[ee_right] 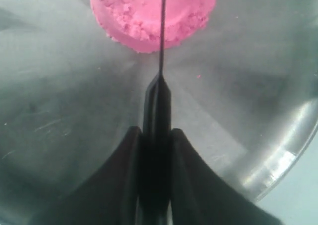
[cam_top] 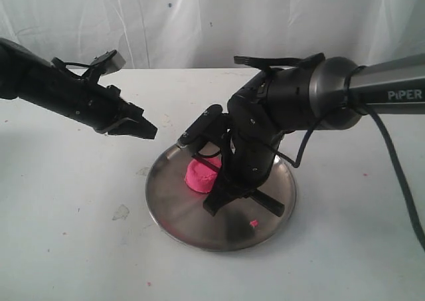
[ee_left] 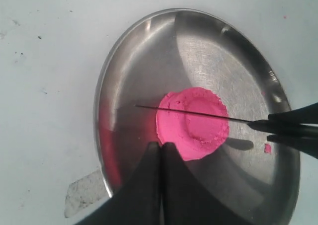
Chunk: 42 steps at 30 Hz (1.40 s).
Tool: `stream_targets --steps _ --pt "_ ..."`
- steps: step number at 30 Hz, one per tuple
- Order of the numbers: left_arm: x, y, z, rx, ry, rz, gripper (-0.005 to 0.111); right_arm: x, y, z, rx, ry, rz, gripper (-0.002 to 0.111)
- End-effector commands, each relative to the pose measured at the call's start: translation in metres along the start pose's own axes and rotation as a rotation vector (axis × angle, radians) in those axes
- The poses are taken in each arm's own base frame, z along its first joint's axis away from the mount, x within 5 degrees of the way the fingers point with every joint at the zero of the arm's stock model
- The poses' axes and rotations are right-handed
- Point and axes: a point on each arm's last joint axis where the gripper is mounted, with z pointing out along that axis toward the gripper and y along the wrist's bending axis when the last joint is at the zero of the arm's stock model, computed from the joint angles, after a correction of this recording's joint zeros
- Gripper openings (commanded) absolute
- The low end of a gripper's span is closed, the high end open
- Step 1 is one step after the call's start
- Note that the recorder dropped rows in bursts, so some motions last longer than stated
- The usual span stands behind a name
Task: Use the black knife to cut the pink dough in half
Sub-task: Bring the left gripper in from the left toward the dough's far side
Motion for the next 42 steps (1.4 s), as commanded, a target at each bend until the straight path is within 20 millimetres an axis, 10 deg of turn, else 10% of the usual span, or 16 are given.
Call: stream_targets --steps 1,42 --pt "-0.005 -0.003 0.004 0.041 -0.05 -0.018 0.0 -0.001 -0.001 0.005 0.01 0.001 -0.009 0.0" --pt "0.003 -0.004 0.085 0.187 -0.166 0.021 0.0 0.001 -0.009 0.009 0.02 0.008 0.039 0.0"
